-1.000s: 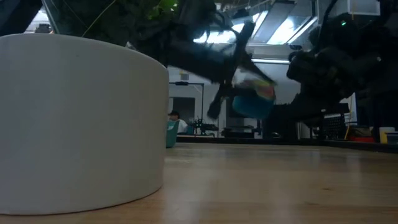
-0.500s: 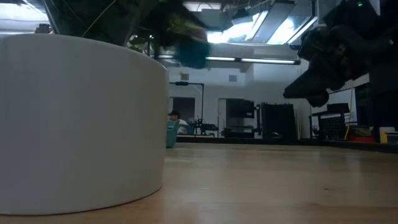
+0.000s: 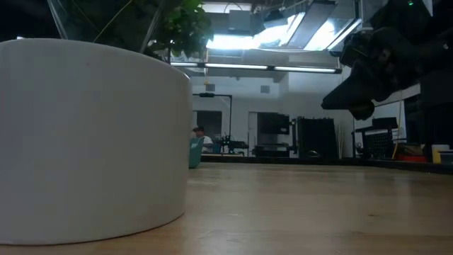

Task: Nest measuring cups in basket
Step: Put the stacked measuring cups into the green bin

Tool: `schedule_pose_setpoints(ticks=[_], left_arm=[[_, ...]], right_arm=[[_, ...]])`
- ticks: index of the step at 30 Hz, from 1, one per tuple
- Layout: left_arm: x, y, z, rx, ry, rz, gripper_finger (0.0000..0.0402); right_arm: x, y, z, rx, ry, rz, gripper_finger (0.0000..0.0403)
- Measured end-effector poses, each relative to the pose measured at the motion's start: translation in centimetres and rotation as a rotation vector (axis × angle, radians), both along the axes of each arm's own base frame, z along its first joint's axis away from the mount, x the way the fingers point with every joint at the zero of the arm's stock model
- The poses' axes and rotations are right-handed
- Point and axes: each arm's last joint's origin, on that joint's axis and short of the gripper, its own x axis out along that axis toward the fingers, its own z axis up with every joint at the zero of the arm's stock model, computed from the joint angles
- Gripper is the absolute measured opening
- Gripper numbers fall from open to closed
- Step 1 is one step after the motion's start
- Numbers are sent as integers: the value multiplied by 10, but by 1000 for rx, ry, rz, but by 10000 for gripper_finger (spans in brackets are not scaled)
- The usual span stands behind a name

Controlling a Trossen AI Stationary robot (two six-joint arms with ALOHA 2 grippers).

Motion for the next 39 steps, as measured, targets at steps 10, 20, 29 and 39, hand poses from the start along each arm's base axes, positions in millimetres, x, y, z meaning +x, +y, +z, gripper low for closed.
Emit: schedule_pose_setpoints(ticks=[10,20,29,39], left_arm=[[-12,4,-19,-23,30,14,84],[-13,15,-28,-21,112,53,84],[-13,16,-30,-42,129,51,84],[-13,16,-30,-50,131,33,84]], right_arm=[[0,0,0,1,-2,0,80],[0,0,0,1,-2,1,80],[0,0,0,2,-1,2,80],[0,0,0,2,0,2,80]])
